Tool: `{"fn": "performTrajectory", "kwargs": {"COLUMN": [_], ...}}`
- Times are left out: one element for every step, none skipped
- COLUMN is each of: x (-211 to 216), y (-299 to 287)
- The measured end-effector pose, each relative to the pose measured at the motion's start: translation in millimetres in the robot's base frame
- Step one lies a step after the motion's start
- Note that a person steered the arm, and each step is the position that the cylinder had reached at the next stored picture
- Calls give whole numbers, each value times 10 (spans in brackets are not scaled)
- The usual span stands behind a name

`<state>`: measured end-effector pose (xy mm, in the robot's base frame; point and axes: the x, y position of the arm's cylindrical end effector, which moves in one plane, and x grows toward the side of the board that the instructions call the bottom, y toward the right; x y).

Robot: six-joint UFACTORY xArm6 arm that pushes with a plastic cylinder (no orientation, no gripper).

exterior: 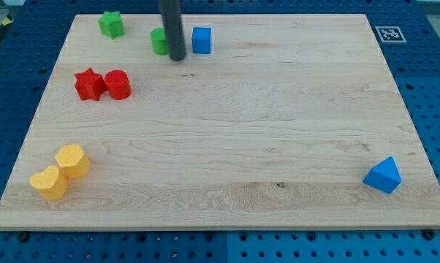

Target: Push blue cube towards center right

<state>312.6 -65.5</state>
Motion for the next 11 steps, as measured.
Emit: {"fn": "performTrajectory", "kwargs": {"x": [-125, -200, -281, -409, -467, -505, -646, -569, -350, 40, 416], "y": [104, -132, -385, -597, -729, -495, -137, 136, 449, 721, 1125]}}
